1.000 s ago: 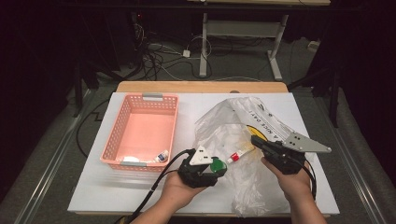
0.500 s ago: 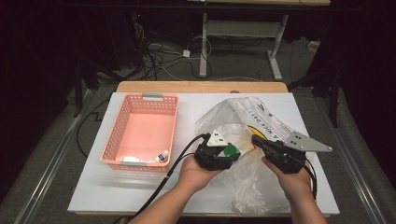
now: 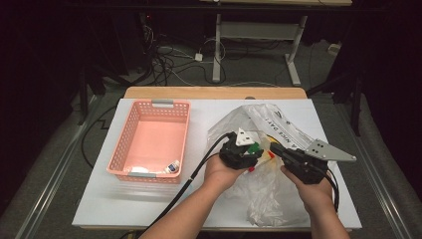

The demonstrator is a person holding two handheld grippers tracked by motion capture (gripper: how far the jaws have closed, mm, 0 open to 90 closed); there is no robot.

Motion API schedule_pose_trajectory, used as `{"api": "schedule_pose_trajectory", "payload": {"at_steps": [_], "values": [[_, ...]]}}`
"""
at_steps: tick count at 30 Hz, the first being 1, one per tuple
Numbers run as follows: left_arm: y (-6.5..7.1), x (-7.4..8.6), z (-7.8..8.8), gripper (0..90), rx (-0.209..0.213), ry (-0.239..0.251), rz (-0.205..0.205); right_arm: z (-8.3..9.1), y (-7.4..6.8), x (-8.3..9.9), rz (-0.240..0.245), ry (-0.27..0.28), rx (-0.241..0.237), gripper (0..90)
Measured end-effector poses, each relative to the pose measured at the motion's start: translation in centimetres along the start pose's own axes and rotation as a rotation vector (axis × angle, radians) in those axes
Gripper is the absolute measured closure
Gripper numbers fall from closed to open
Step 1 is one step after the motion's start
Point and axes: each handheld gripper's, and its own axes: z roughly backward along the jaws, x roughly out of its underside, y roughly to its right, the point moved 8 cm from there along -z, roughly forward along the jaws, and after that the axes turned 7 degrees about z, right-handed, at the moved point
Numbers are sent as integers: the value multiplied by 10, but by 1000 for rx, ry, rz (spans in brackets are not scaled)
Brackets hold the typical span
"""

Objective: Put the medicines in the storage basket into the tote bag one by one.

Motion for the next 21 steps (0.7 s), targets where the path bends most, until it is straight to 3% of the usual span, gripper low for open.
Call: {"api": "schedule_pose_trajectory", "payload": {"at_steps": [10, 21], "values": [[-20, 14, -28, 504, -47, -52, 28, -3, -1, 2, -10, -7, -6, 900], [-27, 24, -41, 505, -41, -95, 36, -4, -3, 3, -9, -11, -13, 900]]}}
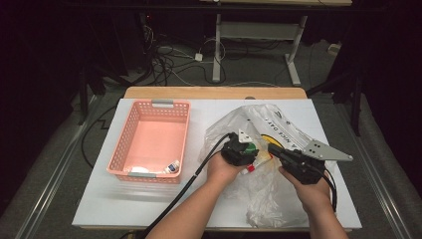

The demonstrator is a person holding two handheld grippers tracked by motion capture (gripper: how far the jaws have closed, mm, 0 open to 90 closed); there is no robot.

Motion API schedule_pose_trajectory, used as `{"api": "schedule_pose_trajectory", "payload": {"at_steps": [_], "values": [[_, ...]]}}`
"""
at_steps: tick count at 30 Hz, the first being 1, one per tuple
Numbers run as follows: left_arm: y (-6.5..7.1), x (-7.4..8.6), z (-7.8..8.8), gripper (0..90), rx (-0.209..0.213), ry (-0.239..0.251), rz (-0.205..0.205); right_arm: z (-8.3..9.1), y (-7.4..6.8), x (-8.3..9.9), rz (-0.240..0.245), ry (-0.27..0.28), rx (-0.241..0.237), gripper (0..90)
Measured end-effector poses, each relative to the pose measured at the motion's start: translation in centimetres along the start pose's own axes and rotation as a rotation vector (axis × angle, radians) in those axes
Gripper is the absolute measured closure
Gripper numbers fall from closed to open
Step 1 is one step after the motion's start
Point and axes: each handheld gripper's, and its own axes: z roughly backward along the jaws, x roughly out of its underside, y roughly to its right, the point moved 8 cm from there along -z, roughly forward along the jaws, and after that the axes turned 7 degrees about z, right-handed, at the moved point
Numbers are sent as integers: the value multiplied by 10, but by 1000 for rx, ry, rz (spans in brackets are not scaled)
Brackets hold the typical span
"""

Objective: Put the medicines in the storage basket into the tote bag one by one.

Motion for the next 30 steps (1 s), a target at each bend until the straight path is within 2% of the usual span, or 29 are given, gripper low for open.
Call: {"api": "schedule_pose_trajectory", "payload": {"at_steps": [8, 13, 20, 24, 28, 30], "values": [[1, 0, -1, 496, 14, -2, 16, 0, 0, 1, 0, -3, -2, 900], [6, -1, 4, 383, 21, 3, 15, 0, 1, 1, 0, -3, -3, 900], [17, 4, 21, 286, 60, 9, 6, 1, 2, 1, 0, 0, 3, 900], [26, 11, 33, 248, 103, 9, -7, 1, 1, 0, 1, 0, 1, 900], [37, 19, 46, 213, 165, 5, -11, 1, 0, -1, 6, 0, 2, 900], [43, 23, 52, 163, 180, -3, -22, 1, 0, -1, 6, 1, -1, 900]]}}
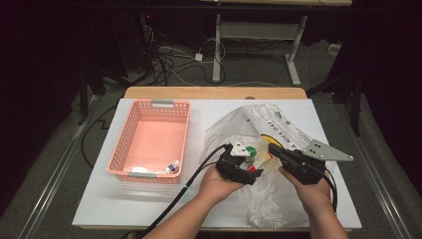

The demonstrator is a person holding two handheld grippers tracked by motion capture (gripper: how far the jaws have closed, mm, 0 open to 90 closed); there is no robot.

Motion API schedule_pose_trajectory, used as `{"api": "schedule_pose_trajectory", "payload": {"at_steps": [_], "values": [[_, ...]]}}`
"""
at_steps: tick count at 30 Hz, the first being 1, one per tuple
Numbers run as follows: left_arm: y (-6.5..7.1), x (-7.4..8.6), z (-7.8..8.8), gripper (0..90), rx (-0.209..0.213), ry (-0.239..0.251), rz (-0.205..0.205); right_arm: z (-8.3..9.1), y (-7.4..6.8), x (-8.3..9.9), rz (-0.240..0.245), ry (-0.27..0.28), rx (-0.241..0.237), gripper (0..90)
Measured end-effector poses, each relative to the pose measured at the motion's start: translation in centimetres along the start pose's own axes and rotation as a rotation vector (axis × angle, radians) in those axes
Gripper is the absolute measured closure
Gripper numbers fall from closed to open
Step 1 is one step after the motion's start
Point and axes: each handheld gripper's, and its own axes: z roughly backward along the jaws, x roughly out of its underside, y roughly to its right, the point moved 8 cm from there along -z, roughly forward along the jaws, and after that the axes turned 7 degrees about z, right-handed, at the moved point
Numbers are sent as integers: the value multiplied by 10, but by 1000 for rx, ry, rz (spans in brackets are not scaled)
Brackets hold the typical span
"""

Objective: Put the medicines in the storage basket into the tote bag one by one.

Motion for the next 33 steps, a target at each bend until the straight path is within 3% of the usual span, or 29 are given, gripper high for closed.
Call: {"api": "schedule_pose_trajectory", "payload": {"at_steps": [5, 11, 20, 24, 33], "values": [[15, 11, 13, 119, 47, -2, -21, 1, 0, -1, 1, 4, 5, 900], [22, 21, 27, 0, 50, -6, -18, 2, 0, -1, 1, 3, 5, 900], [27, 37, 55, 0, 53, 13, -27, 3, 0, -2, -1, 3, 10, 900], [24, 41, 70, 0, 46, 38, -31, 3, 0, -1, 1, 1, 10, 900], [10, 49, 95, 0, 28, 73, 5, 3, 0, -2, -3, 2, 13, 900]]}}
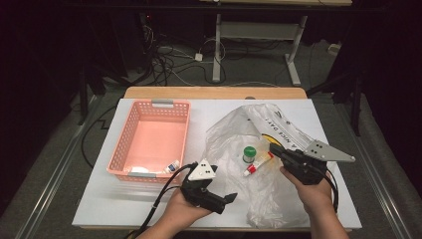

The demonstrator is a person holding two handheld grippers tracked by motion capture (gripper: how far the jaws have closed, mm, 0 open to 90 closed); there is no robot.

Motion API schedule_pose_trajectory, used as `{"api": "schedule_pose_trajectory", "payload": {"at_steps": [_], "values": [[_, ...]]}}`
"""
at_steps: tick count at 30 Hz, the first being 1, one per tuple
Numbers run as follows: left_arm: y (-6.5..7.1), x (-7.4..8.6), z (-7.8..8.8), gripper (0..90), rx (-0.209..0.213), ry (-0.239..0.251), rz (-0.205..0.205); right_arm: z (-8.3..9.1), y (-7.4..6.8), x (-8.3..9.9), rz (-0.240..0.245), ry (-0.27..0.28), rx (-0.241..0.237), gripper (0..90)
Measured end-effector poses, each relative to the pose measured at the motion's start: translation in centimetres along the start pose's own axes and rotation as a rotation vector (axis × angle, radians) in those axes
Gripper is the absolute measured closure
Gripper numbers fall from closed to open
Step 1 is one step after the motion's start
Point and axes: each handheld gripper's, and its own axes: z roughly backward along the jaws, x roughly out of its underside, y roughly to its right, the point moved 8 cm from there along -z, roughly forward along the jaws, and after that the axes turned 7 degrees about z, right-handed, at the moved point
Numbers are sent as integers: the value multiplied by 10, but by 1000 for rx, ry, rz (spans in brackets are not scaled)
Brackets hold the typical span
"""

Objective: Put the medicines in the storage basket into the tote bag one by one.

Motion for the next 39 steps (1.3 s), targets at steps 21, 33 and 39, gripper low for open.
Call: {"api": "schedule_pose_trajectory", "payload": {"at_steps": [21, 33, 39], "values": [[-49, -5, 49, 0, -125, 67, 63, 3, 3, -1, -4, 9, 2, 900], [-98, 4, 85, 0, -252, 63, 123, 4, 4, -1, -8, 15, 4, 900], [-121, 10, 103, 0, -313, 60, 162, 5, 4, -2, -9, 14, 5, 900]]}}
